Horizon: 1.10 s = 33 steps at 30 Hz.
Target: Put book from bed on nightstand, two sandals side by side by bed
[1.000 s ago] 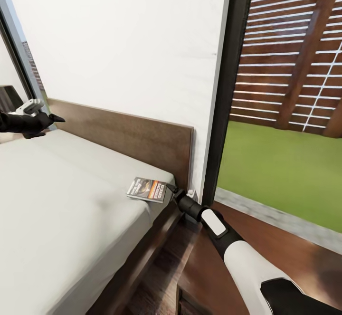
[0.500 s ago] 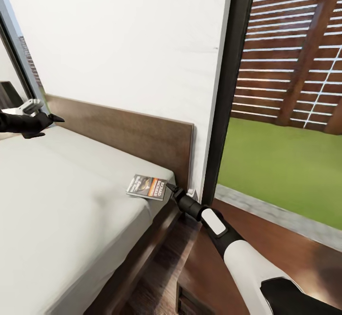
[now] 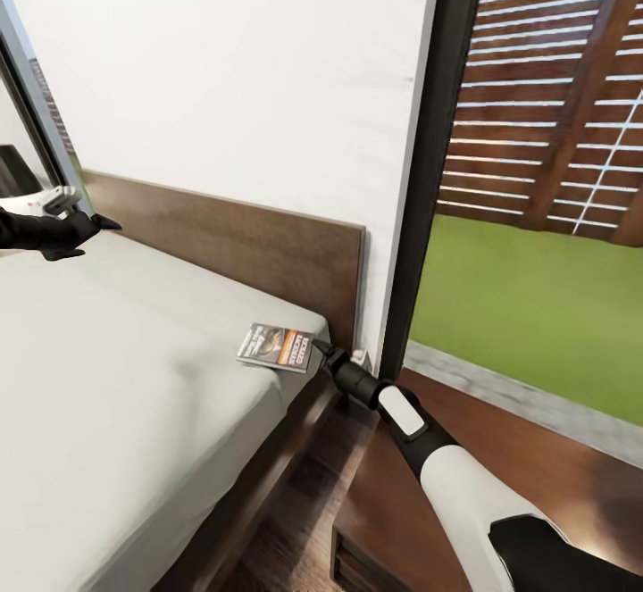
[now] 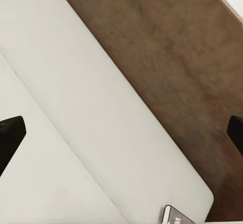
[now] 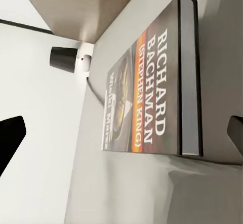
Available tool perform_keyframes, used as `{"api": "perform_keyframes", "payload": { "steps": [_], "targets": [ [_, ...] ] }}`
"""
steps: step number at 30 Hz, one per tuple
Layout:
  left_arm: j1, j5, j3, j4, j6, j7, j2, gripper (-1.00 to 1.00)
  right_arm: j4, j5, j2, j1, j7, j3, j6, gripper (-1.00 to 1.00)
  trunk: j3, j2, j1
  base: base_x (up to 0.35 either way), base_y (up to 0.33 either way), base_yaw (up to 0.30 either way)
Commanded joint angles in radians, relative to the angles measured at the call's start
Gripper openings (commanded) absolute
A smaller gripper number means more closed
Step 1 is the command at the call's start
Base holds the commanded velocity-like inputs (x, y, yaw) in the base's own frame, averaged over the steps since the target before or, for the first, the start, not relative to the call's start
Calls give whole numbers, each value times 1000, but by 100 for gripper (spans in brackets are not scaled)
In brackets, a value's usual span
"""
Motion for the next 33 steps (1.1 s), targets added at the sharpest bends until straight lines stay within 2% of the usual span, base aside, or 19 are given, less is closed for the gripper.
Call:
{"api": "perform_keyframes", "payload": {
  "steps": [1,13,23,33],
  "targets": [
    [-1,11,-2,-1,2,9,1,100,0,-5,0,-3,1,2,3,100,-3,0,0,0,0,0],
    [-1,10,-2,-1,2,9,0,100,-2,-3,0,-21,1,5,3,100,-21,0,0,0,0,0],
    [-1,9,-3,-1,2,9,-1,100,-3,-4,0,-24,2,27,3,100,-37,0,0,0,0,0],
    [-1,9,-3,-1,2,9,-1,100,-3,-5,0,-24,2,33,2,100,-53,0,0,0,0,0]
  ]
}}
